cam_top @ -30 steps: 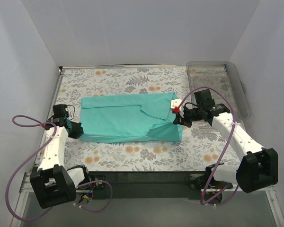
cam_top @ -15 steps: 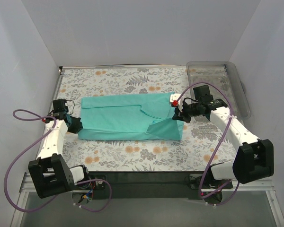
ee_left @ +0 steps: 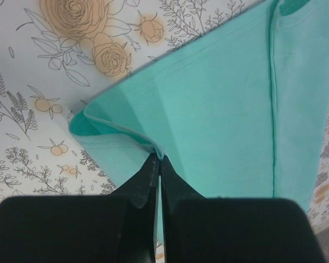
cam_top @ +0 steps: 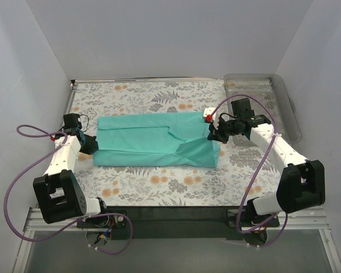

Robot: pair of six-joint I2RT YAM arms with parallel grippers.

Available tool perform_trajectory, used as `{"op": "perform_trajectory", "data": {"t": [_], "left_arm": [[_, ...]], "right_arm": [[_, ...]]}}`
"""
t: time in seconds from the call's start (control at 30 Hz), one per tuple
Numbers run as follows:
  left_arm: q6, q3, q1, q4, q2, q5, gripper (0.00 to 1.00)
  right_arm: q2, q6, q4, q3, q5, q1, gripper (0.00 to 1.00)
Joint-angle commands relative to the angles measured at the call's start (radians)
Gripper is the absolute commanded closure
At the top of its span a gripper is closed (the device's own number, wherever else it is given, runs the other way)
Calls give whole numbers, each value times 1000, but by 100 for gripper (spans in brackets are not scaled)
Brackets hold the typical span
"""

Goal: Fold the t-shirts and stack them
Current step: Fold the tshirt

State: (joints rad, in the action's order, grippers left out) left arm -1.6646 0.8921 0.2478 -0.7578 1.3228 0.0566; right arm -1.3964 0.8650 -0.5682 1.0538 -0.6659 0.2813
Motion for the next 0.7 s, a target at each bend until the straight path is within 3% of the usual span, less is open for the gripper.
{"op": "perform_trajectory", "data": {"t": [0.0, 0.67], "left_arm": [[26, 48, 7, 37, 16, 17, 100], [75, 114, 7, 95, 197, 2, 100]], "right_arm": [[-13, -24, 24, 48, 6, -5, 99], [-168, -50, 24, 182, -15, -4, 99]]}}
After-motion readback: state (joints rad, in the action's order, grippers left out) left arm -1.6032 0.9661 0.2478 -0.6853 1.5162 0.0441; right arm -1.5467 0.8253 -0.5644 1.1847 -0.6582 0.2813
